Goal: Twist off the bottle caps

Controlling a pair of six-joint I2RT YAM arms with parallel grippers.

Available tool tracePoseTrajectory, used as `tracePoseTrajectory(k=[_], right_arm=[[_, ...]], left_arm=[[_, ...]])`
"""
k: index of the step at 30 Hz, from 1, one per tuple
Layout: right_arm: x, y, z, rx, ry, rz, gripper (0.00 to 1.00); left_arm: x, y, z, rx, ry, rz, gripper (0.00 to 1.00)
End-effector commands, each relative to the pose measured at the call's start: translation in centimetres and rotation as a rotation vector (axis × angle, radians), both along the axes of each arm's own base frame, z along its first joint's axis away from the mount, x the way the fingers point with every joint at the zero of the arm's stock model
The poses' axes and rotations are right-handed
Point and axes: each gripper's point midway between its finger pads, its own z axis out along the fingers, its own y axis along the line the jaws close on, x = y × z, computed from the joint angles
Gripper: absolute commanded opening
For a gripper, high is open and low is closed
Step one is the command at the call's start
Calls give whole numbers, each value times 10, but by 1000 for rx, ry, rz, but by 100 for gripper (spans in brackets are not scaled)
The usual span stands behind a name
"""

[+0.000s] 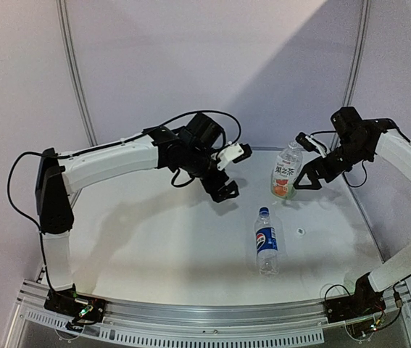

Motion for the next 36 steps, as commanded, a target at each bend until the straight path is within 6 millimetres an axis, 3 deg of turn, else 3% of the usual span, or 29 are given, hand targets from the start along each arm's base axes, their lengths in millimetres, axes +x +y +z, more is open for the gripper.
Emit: tracePoseTrajectory(k=[1, 9, 17, 28, 36], right_arm=[[15, -12, 6, -22, -98, -122, 99], [-1, -30, -5, -88, -129, -147, 99], [-30, -37, -11, -85, -120, -140, 99], [-58, -47, -12, -109, -132, -126, 99], [-61, -50, -7, -106, -146, -134, 99]], left_arm=[[-20, -44, -15, -73, 96, 53, 98], [-82, -89, -60, -116, 374, 36, 95], [-109, -114, -87, -140, 550, 97, 99], [-100, -125, -119, -153, 693, 207, 99], [-90, -132, -145, -139, 692, 228, 89]])
